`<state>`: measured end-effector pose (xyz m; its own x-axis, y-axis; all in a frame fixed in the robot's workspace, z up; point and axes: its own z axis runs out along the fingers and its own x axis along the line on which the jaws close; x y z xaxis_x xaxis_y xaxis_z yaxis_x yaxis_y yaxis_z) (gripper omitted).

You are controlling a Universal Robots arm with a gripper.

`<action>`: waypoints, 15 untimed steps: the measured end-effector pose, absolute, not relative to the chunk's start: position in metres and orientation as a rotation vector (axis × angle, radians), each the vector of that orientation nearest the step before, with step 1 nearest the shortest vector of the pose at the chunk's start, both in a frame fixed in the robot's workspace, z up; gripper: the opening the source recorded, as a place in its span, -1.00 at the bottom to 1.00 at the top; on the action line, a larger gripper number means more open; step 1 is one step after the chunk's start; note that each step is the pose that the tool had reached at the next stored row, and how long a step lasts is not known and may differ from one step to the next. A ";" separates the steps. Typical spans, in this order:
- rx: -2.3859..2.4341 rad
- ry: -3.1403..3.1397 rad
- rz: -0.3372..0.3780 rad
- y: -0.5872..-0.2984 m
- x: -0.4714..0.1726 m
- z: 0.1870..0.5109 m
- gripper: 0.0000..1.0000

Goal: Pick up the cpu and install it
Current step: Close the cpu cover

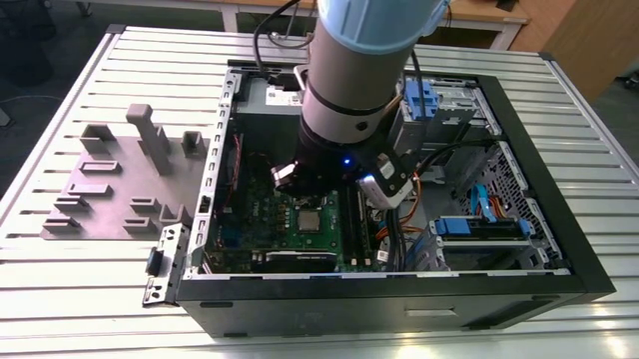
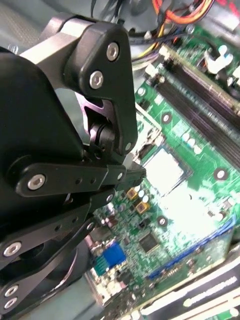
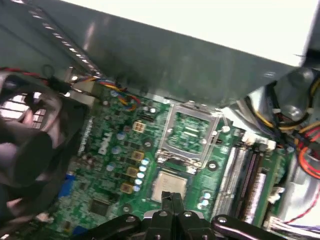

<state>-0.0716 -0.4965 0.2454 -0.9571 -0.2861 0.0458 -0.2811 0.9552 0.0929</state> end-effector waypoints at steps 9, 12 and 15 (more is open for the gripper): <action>0.582 -3.021 -0.127 -0.493 -0.066 0.244 -0.79; 0.663 -3.002 -0.124 -0.493 -0.066 0.244 -0.79; 0.697 -2.994 -0.123 -0.493 -0.064 0.244 -0.79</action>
<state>-0.0640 -0.4928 0.2436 -0.8954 -0.4429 0.0456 -0.4376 0.8944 0.0927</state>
